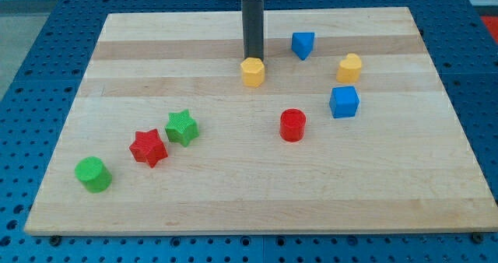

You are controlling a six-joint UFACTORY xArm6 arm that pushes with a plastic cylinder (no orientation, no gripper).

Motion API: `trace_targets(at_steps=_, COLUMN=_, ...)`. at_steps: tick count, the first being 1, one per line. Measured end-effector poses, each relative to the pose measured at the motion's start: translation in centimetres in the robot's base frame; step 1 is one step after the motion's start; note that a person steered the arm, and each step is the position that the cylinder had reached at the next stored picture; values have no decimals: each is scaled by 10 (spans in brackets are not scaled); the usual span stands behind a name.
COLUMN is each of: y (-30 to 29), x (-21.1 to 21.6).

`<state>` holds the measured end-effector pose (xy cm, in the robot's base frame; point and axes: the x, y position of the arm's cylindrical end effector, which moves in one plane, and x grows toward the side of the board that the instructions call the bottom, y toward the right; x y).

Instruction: Place the yellow heart in between yellow hexagon and blue triangle

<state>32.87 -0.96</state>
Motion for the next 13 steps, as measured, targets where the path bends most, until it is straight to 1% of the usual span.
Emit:
trace_targets(at_steps=1, y=0, x=-6)
trace_targets(at_steps=2, y=17, x=-25)
trace_targets(at_steps=3, y=57, x=-27)
trace_targets(at_steps=4, y=62, x=-17)
trace_targets(at_steps=5, y=65, x=-24)
trace_targets(at_steps=6, y=76, x=-49)
trace_targets(at_steps=8, y=76, x=-52)
trace_targets(at_steps=12, y=83, x=74)
trace_targets(at_steps=13, y=128, x=78)
